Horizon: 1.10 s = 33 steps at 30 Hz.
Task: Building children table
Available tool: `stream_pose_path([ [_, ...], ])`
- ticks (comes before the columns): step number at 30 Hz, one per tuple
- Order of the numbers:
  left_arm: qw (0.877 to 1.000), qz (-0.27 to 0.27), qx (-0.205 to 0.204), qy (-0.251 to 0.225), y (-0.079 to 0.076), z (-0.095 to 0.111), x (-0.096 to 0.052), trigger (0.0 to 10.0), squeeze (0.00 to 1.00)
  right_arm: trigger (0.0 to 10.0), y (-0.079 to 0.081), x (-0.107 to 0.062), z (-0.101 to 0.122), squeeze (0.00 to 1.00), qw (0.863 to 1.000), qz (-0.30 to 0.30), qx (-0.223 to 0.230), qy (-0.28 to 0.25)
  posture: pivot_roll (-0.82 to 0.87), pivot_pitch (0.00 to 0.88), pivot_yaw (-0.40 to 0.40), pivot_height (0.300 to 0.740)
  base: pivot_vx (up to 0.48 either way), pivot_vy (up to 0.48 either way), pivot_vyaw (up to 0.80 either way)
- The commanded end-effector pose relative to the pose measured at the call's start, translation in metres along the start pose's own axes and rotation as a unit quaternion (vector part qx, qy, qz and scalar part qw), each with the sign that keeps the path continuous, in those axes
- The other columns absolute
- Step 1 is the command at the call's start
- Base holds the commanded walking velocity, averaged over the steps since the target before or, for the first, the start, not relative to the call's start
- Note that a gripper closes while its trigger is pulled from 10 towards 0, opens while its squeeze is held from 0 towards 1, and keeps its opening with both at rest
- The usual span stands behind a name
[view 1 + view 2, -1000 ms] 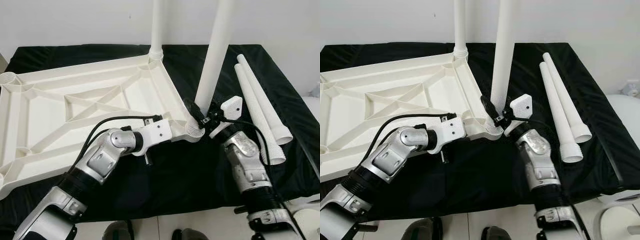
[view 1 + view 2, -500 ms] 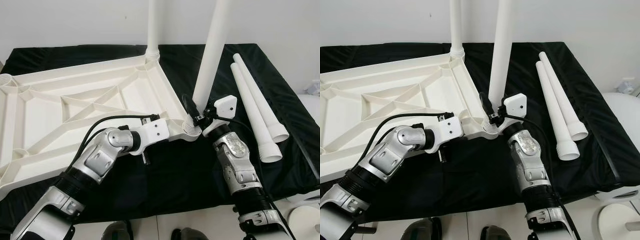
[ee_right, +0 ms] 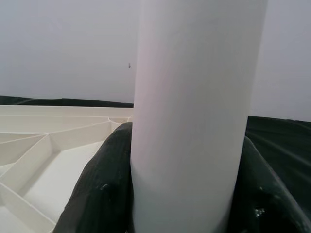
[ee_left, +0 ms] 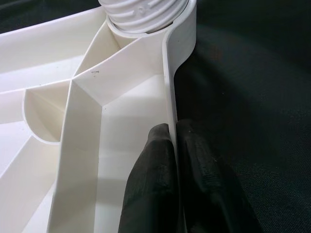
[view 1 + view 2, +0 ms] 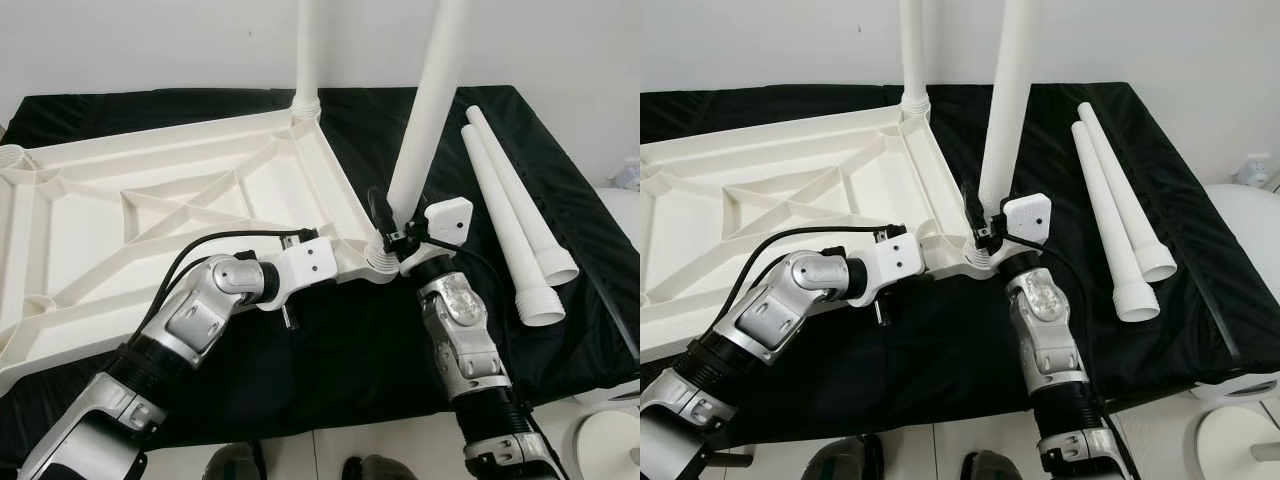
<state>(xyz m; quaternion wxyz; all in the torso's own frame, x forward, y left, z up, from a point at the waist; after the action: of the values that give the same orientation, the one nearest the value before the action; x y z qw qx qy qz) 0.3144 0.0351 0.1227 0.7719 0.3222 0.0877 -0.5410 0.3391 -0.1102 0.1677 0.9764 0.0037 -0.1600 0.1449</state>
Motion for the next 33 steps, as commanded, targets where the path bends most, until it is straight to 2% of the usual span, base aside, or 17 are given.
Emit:
stream_pose_path([
  [1,1.000,0.024,0.007,0.004,0.009,0.001,-0.005,10.0,0.00,10.0,-0.006,-0.037,-0.065,0.00,0.989,-0.030,0.006,0.141,0.00,0.119,0.018,0.740,0.000,0.000,0.00],
  [5,1.000,0.024,0.007,0.004,0.009,0.001,-0.005,10.0,0.00,10.0,-0.003,-0.035,-0.061,0.00,0.991,-0.044,-0.003,0.130,0.00,0.119,0.016,0.740,0.000,0.000,0.00],
  [8,1.000,0.025,0.006,0.004,0.009,0.001,-0.005,10.0,0.00,10.0,-0.001,-0.035,-0.059,0.00,0.989,-0.068,-0.026,0.125,0.00,0.120,0.015,0.740,0.000,0.000,0.00],
  [12,1.000,0.025,0.006,0.004,0.009,0.001,-0.005,10.0,0.00,10.0,-0.001,-0.036,-0.059,0.00,0.988,-0.080,-0.027,0.128,0.00,0.120,0.015,0.740,0.000,0.000,0.00],
  [17,1.000,0.027,0.006,0.006,0.011,0.001,-0.007,10.0,0.00,10.0,0.013,-0.036,-0.055,0.00,0.992,-0.044,-0.047,0.105,0.00,0.118,0.015,0.740,0.000,0.000,0.00],
  [26,1.000,0.026,0.006,0.004,0.010,0.002,-0.007,10.0,0.00,10.0,0.017,-0.038,-0.054,0.00,0.991,-0.040,-0.080,0.099,0.01,0.118,0.015,0.740,0.000,0.000,0.00],
  [30,1.000,0.025,0.007,0.005,0.010,0.001,-0.007,10.0,0.00,10.0,0.018,-0.038,-0.054,0.00,0.992,-0.034,-0.073,0.100,0.01,0.116,0.015,0.740,0.000,0.000,0.00],
  [33,1.000,0.024,0.007,0.004,0.010,0.002,-0.007,10.0,0.00,10.0,0.015,-0.036,-0.054,0.00,0.993,-0.039,-0.044,0.103,0.01,0.113,0.016,0.740,0.000,0.000,0.00],
])
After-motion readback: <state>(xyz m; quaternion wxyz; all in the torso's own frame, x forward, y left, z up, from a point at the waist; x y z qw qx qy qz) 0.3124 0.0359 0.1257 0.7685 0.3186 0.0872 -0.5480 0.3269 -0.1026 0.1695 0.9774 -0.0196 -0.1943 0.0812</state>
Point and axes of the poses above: a point about 5 cm out from each wrist's last joint towards the gripper, its own x axis pointing out of the wrist towards the gripper, its own z axis along the axis of the wrist's last joint, y = z × x, the point moved 4 cm from there along x, pointing out of the wrist towards the gripper, and after that the axes turned 1 degree about -x, right-handed, at the moved point
